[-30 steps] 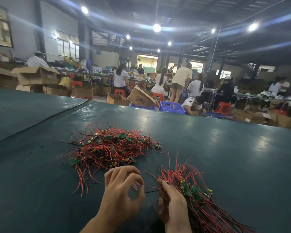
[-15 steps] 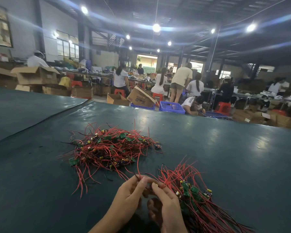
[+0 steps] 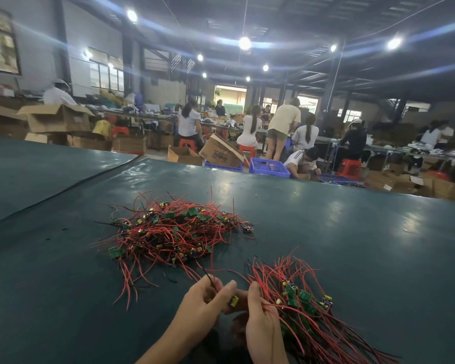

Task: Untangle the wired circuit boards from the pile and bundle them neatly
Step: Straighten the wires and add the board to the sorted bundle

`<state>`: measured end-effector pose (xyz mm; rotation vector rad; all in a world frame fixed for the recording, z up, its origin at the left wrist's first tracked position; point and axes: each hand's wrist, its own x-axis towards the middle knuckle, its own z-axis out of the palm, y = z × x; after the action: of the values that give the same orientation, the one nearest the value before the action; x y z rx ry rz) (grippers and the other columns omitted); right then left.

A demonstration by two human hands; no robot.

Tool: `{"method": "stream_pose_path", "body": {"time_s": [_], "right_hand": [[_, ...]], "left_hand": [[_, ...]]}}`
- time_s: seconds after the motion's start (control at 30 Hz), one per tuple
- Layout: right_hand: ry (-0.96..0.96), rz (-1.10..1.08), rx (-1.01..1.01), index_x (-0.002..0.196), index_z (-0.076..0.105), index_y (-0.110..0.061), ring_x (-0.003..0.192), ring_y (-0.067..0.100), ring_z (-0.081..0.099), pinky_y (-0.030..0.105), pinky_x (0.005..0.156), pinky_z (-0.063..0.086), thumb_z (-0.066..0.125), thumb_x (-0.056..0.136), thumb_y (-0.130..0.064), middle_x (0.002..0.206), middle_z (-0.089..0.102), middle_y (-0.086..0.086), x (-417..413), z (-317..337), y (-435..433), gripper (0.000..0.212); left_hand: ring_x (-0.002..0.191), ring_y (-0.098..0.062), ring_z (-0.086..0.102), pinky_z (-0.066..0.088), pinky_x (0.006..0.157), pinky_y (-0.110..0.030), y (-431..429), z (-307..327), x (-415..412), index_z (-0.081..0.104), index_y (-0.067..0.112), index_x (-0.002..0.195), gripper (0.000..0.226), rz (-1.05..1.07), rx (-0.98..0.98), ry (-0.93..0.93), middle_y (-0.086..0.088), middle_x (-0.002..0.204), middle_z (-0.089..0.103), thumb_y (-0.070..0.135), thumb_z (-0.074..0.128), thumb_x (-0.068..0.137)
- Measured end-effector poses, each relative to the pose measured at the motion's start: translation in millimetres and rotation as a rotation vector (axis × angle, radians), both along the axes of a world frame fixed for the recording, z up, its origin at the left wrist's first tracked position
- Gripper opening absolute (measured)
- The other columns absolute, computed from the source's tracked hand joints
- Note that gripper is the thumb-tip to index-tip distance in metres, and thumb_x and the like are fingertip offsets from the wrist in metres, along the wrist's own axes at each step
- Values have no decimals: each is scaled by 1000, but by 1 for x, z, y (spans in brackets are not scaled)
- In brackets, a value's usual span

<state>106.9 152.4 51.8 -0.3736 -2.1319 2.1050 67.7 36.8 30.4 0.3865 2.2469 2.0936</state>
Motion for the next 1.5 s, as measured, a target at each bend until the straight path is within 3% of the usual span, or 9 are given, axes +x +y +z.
{"method": "stream_pose_path", "body": {"time_s": [0.17, 0.27, 0.4, 0.63, 0.73, 0.83, 1.17, 1.37, 1.5], "right_hand": [[12, -14, -53, 72, 73, -23, 75, 6, 64, 12, 64, 43, 38, 99, -44, 83, 69, -2, 2, -1, -3, 48], [50, 37, -29, 76, 77, -19, 72, 8, 69, 14, 63, 49, 48, 98, -35, 72, 75, -3, 0, -3, -1, 40], [85, 16, -29, 69, 78, -12, 72, 27, 70, 35, 74, 55, 67, 88, -15, 71, 74, 11, -4, -7, 1, 22], [80, -17, -130, 53, 76, -15, 54, 6, 67, 14, 52, 50, 65, 88, -15, 60, 72, 6, -4, -7, 3, 37], [69, 11, -184, 60, 78, -16, 66, 12, 72, 15, 56, 53, 61, 91, -16, 72, 75, 9, -3, -6, 1, 36], [56, -8, -154, 58, 78, -16, 56, 9, 69, 15, 52, 51, 62, 91, -18, 65, 73, 9, -3, -7, 1, 37], [77, -80, 23, 56, 76, -16, 53, 12, 63, 20, 53, 52, 66, 89, -24, 59, 70, 11, -4, -14, 1, 36], [59, -187, -108, 59, 77, -18, 60, 22, 55, 33, 63, 49, 67, 90, -19, 56, 63, 12, -15, -19, 7, 32], [72, -288, -258, 65, 79, -19, 37, 8, 40, 19, 38, 35, 68, 87, -22, 45, 53, -4, -21, -14, 25, 25]], "left_hand": [[55, 0, 60, 43, 55, -11, 1, 0, 5, 77, 22, 80, 28, -198, -4, -19, 7, 62, 69, 35, 56, 94], [47, -11, 49, 40, 53, -25, 2, 0, 2, 58, 14, 53, 46, -47, -3, 11, -1, 50, 54, 47, 64, 84], [38, -8, 40, 34, 42, -17, 2, 5, -2, 49, 21, 46, 39, 30, 135, -34, -2, 45, 46, 45, 64, 72], [40, -10, 45, 37, 45, -19, 4, 1, 0, 54, 19, 49, 39, -69, 131, -19, -2, 46, 52, 47, 65, 74], [44, -6, 53, 40, 47, -15, 5, 1, 2, 65, 17, 51, 40, -184, 152, -44, 1, 49, 60, 44, 60, 81], [47, -7, 56, 42, 50, -17, 5, 0, 4, 71, 15, 59, 40, -202, 147, -43, -1, 54, 64, 45, 59, 83], [45, -13, 49, 40, 49, -22, 5, -4, 1, 59, 17, 50, 42, -83, 67, 39, -3, 49, 56, 47, 61, 79], [41, -14, 45, 37, 48, -23, 5, 1, 3, 55, 15, 45, 44, -54, 59, 107, -3, 43, 51, 43, 62, 79], [37, -12, 42, 35, 44, -21, 2, 11, 2, 54, 11, 45, 47, -42, 100, 121, -3, 41, 48, 39, 65, 82]]}}
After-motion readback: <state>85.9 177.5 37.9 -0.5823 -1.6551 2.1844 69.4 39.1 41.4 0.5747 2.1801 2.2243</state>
